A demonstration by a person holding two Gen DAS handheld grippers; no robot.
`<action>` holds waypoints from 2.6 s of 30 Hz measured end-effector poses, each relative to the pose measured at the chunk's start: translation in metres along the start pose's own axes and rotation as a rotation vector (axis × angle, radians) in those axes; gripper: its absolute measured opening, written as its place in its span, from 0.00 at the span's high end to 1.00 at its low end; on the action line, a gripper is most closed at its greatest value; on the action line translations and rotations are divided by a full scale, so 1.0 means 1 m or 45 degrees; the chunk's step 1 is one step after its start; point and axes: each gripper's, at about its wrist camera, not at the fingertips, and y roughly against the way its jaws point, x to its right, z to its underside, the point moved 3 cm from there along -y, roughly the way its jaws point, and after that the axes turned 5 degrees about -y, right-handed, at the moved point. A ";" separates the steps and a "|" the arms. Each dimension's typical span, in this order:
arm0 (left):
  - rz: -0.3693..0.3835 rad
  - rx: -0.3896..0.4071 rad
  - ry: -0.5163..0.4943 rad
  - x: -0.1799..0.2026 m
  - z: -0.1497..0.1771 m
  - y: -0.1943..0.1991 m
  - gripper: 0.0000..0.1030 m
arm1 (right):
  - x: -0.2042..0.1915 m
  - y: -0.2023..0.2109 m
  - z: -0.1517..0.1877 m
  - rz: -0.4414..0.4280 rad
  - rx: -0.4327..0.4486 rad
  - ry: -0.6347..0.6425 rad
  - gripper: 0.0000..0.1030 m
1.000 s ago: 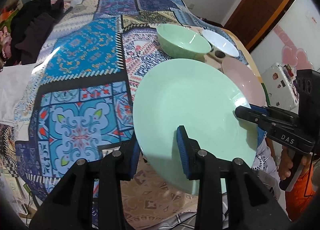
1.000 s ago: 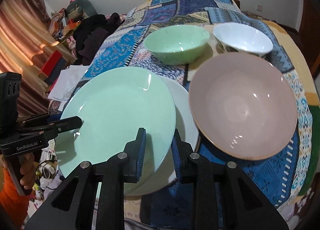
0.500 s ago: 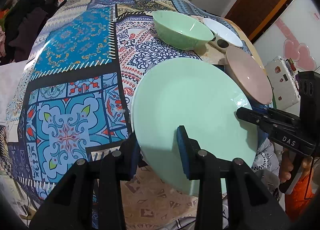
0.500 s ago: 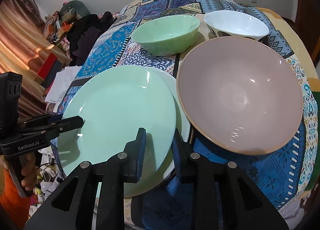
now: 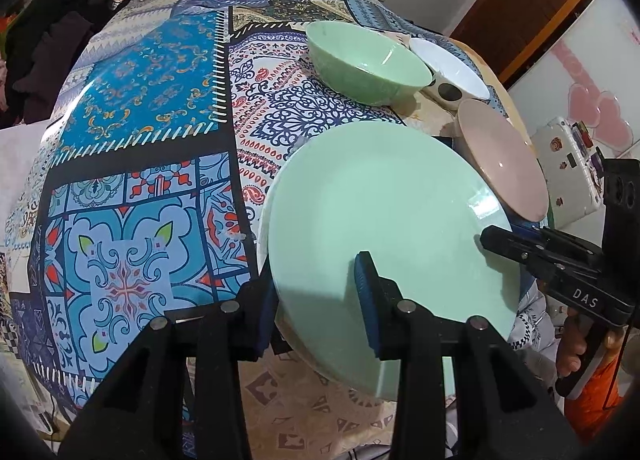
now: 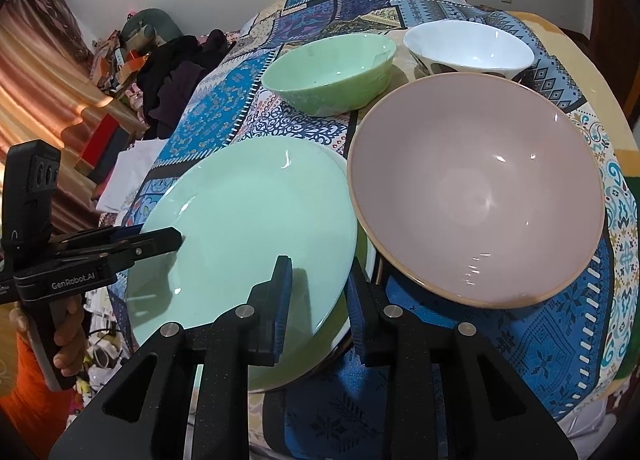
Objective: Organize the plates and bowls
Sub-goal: 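Lower the pale green plate onto the white plate and open both tools, then move both tools to the large pink bowl and grasp its rim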
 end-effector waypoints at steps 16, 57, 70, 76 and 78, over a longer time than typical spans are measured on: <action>0.008 -0.016 0.003 -0.003 -0.003 -0.004 0.65 | 0.002 0.004 0.001 -0.025 -0.002 -0.014 0.75; -0.036 -0.049 0.061 -0.028 -0.006 -0.007 0.65 | -0.002 0.002 0.007 -0.064 -0.031 -0.027 0.77; -0.065 0.098 0.015 -0.010 -0.018 0.033 0.64 | 0.003 0.040 0.004 0.065 0.114 0.040 0.77; -0.048 0.183 -0.037 0.016 -0.031 0.049 0.58 | 0.020 0.066 -0.006 0.087 0.227 0.007 0.70; -0.051 0.205 -0.056 0.025 -0.035 0.051 0.56 | 0.025 0.073 -0.010 0.110 0.266 0.001 0.66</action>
